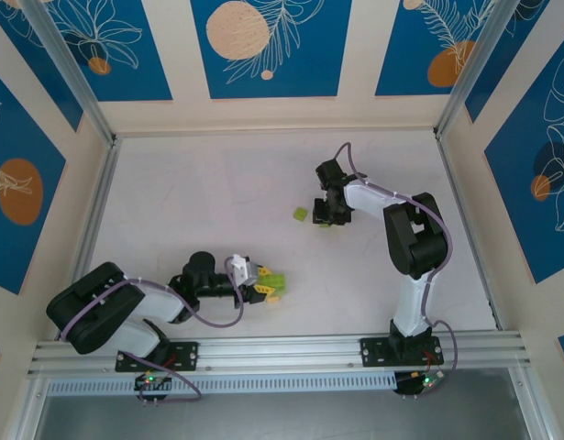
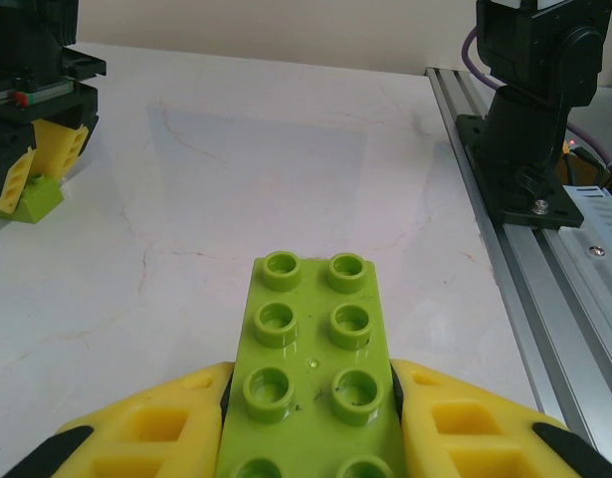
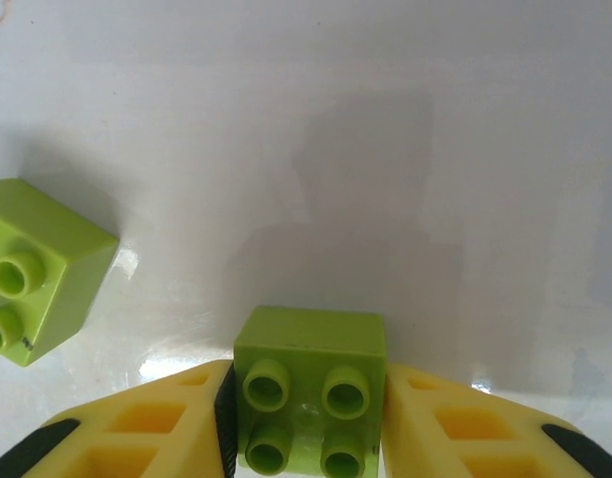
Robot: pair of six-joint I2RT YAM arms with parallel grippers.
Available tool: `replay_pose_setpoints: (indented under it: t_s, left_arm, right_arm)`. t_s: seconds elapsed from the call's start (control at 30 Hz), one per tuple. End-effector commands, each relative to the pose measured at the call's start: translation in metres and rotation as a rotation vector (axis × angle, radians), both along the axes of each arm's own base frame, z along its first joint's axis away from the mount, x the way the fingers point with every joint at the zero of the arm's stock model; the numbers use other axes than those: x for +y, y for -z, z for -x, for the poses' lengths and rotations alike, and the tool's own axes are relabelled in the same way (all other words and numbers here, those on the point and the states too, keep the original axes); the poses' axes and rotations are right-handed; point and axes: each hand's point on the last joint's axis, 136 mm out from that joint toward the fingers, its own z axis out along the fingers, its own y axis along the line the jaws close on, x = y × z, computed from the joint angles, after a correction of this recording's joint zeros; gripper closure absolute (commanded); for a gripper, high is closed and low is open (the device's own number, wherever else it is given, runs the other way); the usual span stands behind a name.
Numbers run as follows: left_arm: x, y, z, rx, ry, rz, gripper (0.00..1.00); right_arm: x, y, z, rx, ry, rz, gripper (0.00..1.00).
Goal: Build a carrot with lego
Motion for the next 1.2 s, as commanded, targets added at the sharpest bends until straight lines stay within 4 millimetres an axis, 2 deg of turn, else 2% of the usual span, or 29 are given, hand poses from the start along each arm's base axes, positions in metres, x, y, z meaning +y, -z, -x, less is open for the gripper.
replay_pose_setpoints:
  t_s: [0.0,0.17,0.33,0.5,0.8,0.97,1.17]
  left_arm:
    - [0.000,0.007,-0.002,0.013,0.000,-0.027,0.78]
    - [0.000,0.007,-0.002,0.012,0.000,-0.026,0.79]
    - [0.000,0.008,-0.002,0.015,0.002,-0.029,0.78]
    - [-0.001,0.008,-0.002,0.014,0.003,-0.030,0.78]
    - [-0.001,0.008,-0.002,0.016,0.003,-0.032,0.79]
    - [-0.001,0.009,-0.004,0.017,-0.002,-0.036,0.79]
    - [-0.001,0.009,-0.004,0.012,-0.006,-0.038,0.79]
  right_arm:
    - [0.000,-0.007,0.005,0.002,-0.012,-0.020,0.62]
    - [0.000,-0.020,0.009,-0.012,-0.014,-0.031,0.65]
    - [0.008,-0.048,0.027,-0.020,-0.042,-0.042,0.66]
    - [0.031,-0.085,0.068,-0.002,-0.122,-0.058,0.65]
    - [0.064,-0.130,0.155,0.099,-0.209,-0.137,0.65]
    - [0.076,-0.137,0.187,0.146,-0.213,-0.119,0.65]
    - [0.096,-0.134,0.209,0.169,-0.159,-0.099,0.66]
